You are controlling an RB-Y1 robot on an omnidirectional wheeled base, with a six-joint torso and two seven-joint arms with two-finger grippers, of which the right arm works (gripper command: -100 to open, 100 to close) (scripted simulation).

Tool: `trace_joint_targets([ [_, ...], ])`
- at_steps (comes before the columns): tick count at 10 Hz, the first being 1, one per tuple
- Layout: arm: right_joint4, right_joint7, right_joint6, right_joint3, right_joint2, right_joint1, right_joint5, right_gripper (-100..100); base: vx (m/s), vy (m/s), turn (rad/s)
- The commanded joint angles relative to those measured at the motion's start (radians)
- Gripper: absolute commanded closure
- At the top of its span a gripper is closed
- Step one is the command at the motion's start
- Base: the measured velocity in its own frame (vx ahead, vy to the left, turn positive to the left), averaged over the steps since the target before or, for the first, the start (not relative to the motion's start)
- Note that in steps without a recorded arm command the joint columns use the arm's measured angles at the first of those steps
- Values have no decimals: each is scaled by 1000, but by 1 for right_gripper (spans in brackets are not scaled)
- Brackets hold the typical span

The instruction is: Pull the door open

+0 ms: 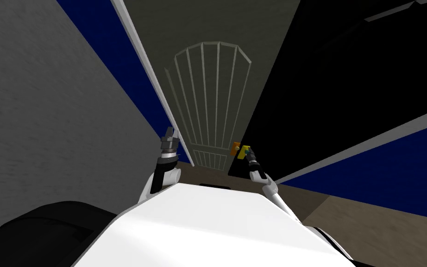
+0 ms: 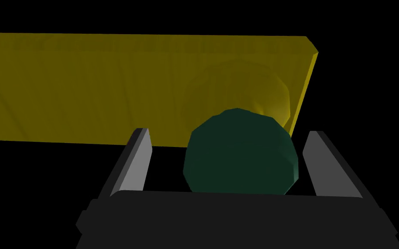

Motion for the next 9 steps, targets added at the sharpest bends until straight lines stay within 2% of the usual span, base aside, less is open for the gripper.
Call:
trace_joint_targets([
  [1, 0, 2, 3, -2, -1, 2, 0, 100, -10, -10, -34],
  [6, 0, 2, 3, -2, -1, 2, 0, 100, -20, -10, 7],
  [7, 6, -1, 4, -9, -15, 21, -4, 100, -115, -52, -56],
  [9, 8, -6, 3, -12, -29, 33, -7, 100, -214, -77, -96],
])
